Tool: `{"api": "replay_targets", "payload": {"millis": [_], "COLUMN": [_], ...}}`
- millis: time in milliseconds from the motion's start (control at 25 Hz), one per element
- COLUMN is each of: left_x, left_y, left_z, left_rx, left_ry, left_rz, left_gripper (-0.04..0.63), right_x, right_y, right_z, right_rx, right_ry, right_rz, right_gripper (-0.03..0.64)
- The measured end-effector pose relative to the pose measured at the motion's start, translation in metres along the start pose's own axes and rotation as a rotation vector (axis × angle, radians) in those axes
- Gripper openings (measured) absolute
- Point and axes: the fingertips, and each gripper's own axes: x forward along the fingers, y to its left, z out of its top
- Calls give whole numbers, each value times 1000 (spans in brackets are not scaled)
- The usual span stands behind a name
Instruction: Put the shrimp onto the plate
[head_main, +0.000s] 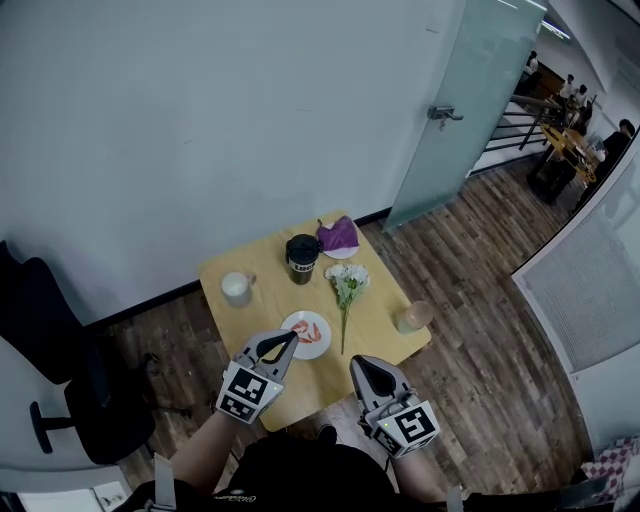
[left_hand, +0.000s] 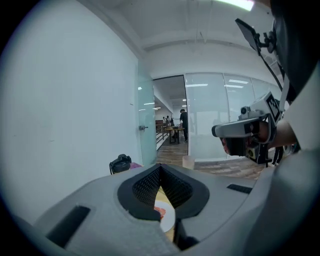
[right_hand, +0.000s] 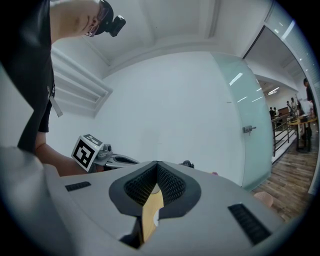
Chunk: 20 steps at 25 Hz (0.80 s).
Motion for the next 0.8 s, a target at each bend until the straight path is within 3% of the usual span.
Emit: {"api": "replay_targets", "payload": {"millis": [440,800], "left_x": [-39,-57], "left_y": [-11,-10], "left_z": [44,54], "left_rx": [-163,-198], "left_ry": [-173,-228], "left_rz": [-18,-6], "left_gripper": [5,5], "right_x": [3,5], "right_y": [9,17], "right_z": [14,16], "right_rx": [-9,-12], "right_ry": [-32,-36], "right_rz": [34,47], "right_gripper": [2,2]}}
